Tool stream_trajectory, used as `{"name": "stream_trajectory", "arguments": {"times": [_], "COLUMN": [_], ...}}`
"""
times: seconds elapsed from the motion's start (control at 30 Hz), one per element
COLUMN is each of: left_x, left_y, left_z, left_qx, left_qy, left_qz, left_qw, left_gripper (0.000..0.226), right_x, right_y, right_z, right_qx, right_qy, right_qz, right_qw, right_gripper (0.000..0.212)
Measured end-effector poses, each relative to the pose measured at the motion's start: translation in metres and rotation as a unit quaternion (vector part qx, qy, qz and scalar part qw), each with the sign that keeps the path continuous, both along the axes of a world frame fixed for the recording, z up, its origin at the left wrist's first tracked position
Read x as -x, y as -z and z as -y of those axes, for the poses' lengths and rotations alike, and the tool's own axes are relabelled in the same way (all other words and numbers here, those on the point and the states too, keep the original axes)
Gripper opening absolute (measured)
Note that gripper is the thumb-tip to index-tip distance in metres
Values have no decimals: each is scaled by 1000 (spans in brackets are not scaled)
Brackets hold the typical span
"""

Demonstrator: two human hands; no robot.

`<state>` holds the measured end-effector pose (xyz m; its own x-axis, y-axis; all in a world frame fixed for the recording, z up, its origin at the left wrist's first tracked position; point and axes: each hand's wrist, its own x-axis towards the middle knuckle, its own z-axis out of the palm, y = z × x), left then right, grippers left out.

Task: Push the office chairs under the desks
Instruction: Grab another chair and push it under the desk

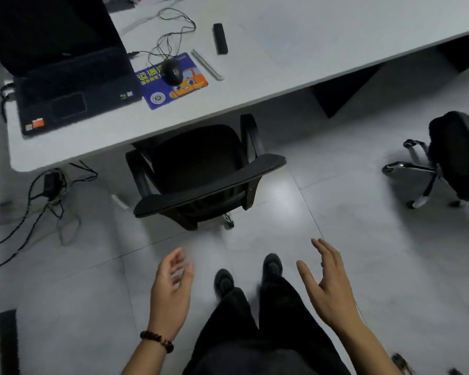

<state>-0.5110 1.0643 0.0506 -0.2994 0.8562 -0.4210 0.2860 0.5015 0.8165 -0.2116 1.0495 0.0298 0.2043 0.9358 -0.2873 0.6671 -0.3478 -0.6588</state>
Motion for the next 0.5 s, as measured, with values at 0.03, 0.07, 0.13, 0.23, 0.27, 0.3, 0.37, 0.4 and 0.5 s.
{"name": "stream_trajectory", "arguments": {"times": [0.03,0.07,0.13,0.23,0.27,0.3,0.37,0.4,0.5], "left_x": [-3,-8,-23,-55,-68,-82,-113,-129,-174], "left_y": [4,8,11,1,-6,-13,-28,-36,-52], "left_z": [-1,-2,-5,-8,-7,-4,7,16,62], "left_qx": [12,20,26,9,-5,-21,-54,-68,-101], "left_qy": [25,54,116,207,236,263,309,331,392], "left_qz": [12,20,20,28,33,39,51,58,73], "left_qw": [1000,998,993,978,971,964,948,939,912], "left_gripper": [34,33,33,33,33,33,33,33,31], "right_x": [-3,-7,-14,-27,-31,-36,-44,-48,-57], "right_y": [2,4,3,-13,-22,-30,-45,-50,-54], "right_z": [17,35,72,123,139,156,192,212,281], "right_qx": [3,7,11,-2,-8,-16,-39,-51,-78], "right_qy": [30,61,121,209,242,275,336,364,435], "right_qz": [-2,-1,0,7,10,12,13,13,5], "right_qw": [1000,998,993,978,970,961,941,930,897], "right_gripper": [61,59,58,59,60,60,60,60,61]}}
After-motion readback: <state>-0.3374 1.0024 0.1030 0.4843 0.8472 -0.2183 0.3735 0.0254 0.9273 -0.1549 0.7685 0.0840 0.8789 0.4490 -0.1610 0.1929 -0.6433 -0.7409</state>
